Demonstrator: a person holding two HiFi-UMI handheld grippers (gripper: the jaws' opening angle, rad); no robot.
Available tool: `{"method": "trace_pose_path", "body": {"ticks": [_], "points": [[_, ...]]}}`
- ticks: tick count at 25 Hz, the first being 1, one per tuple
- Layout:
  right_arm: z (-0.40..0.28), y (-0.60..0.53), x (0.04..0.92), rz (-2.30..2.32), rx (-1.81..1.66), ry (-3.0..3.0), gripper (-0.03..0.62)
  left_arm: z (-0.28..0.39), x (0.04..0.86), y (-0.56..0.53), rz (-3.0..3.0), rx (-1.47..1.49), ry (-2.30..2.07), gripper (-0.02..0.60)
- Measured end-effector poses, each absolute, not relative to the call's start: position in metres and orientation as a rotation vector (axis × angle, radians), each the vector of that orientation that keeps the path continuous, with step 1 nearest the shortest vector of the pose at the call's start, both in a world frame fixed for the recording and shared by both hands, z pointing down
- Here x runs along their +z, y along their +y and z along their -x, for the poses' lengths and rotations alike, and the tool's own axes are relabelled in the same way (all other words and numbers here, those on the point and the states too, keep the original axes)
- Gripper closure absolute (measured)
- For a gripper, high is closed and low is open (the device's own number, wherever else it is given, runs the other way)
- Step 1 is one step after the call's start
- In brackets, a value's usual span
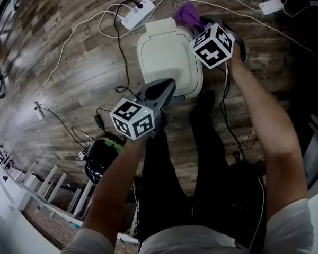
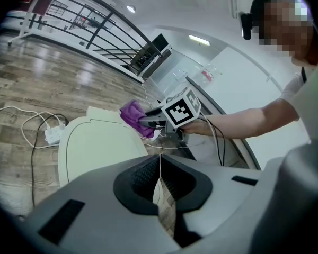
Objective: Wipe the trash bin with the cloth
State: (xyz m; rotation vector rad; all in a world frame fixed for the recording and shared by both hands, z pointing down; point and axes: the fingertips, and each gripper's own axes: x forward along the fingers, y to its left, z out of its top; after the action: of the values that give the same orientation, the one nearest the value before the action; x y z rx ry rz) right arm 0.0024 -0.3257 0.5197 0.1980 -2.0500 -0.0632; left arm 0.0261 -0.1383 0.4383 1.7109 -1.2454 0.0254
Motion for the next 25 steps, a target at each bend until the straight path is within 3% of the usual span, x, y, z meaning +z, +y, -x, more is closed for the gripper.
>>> {"method": "trace_pose_path", "body": {"ticks": [6, 25], "points": [[0.008, -0.304, 0.530, -0.064, -0.211, -2.009, 0.490, -0.021, 0.440, -0.137, -1.715, 0.022, -1.238, 0.571], [-0.078, -0.237, 0.541, -0.096, -0.138, -1.916, 0.490, -0.036, 0.442, -0.109, -1.757, 0.062, -1.145, 0.571]]}}
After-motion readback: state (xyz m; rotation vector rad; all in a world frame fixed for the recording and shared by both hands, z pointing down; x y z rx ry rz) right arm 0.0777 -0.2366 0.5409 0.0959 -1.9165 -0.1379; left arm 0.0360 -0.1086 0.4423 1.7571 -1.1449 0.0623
